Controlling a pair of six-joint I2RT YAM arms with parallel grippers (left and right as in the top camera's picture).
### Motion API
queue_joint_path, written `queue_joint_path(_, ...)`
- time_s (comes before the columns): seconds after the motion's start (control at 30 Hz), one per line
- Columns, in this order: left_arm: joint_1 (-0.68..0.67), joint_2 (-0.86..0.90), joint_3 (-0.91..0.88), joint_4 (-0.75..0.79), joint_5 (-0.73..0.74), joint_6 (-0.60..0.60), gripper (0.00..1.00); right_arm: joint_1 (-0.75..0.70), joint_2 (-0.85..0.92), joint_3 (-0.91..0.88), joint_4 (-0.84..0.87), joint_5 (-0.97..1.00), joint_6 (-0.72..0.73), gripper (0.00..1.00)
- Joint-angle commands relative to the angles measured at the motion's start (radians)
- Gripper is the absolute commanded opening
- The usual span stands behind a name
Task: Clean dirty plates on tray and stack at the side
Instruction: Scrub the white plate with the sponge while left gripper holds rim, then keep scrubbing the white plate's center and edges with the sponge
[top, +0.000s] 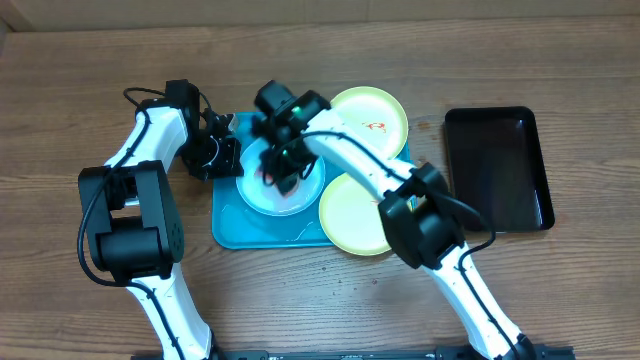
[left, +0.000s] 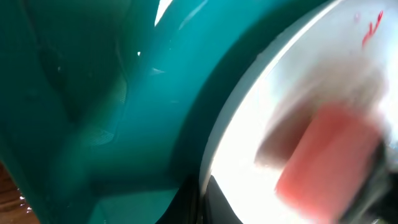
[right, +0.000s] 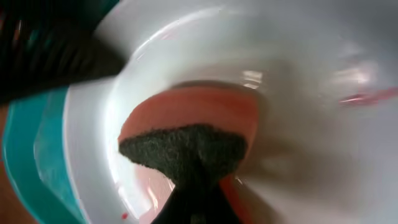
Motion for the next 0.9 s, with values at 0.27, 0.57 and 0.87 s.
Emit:
queue_joint_path(0.27, -0.006, 0.016, 0.002, 0.008, 0.014, 0.003, 0.05, -0.035, -0.048, 0.016, 0.053, 0.037, 0.652, 0.04)
queue_joint_path(0.57, -0.006, 0.016, 0.002, 0.008, 0.014, 0.003, 0.04, 0.020, -0.047, 0.016, 0.139, 0.069, 0.772, 0.04)
queue_joint_path(0.87, -0.006, 0.016, 0.002, 0.008, 0.014, 0.003, 0.04, 0.026, -0.047, -0.045, 0.201, 0.098, 0.801, 0.04)
